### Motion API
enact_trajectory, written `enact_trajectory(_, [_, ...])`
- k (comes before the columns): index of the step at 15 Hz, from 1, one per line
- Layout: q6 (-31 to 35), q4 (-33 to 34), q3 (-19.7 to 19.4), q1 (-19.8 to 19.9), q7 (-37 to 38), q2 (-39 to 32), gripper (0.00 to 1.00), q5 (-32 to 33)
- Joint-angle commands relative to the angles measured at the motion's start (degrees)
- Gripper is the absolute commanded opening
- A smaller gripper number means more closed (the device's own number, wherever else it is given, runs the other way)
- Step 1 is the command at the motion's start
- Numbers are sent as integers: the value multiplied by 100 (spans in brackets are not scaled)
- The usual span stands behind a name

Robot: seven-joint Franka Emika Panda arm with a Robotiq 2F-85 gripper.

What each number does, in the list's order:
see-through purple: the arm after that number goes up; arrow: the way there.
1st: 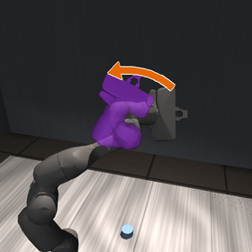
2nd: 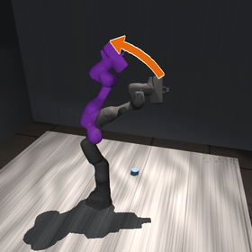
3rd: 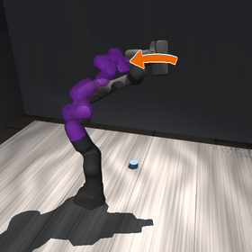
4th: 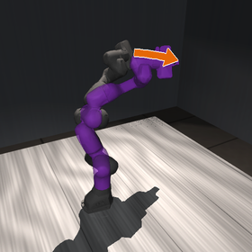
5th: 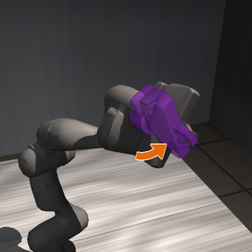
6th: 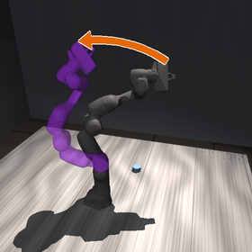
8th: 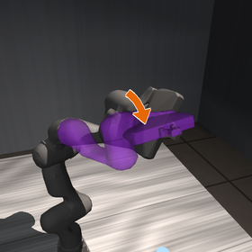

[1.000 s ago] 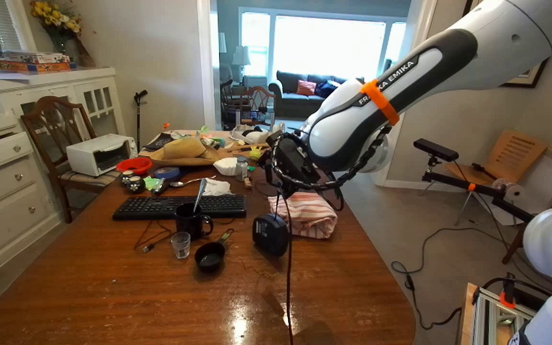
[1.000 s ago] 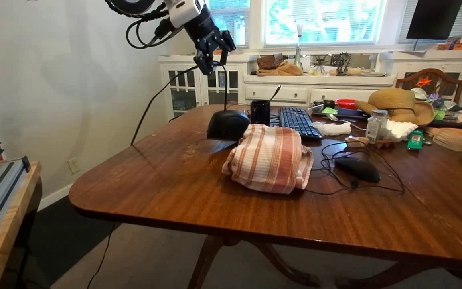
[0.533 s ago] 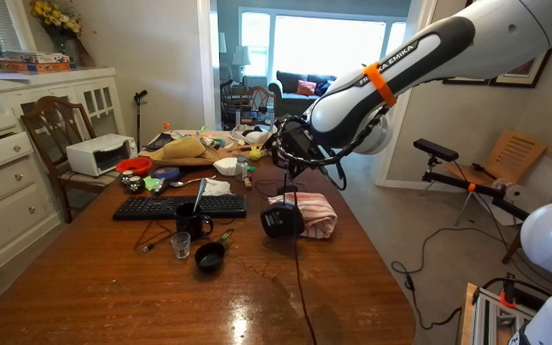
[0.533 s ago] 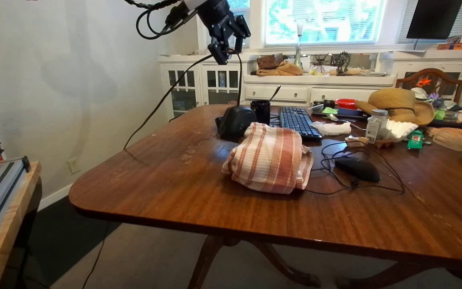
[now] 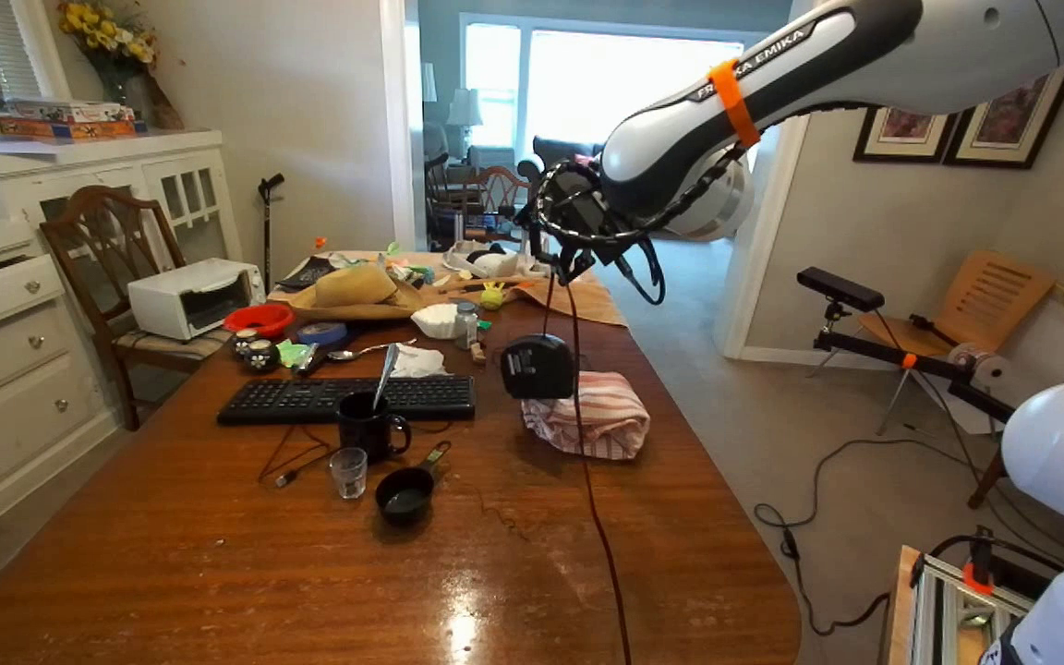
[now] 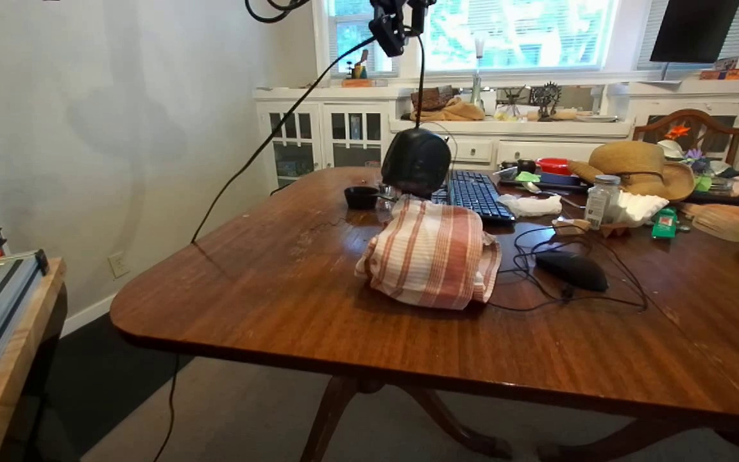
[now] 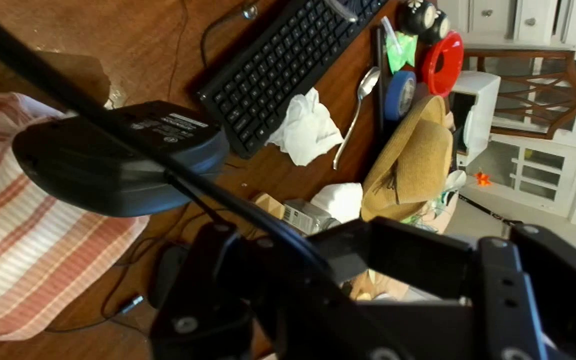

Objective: Move the alarm clock to the right.

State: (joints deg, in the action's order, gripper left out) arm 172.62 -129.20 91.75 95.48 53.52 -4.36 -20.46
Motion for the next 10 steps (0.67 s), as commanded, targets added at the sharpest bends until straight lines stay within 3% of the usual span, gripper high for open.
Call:
enact_trajectory(1, [-370,484,365,637,-113,175,0,155])
enact_trajectory(6, [-622,823,557,1235,-119,219,0,519])
enact_trajectory(10, [-445,883,586,1595,-93,296,0,866])
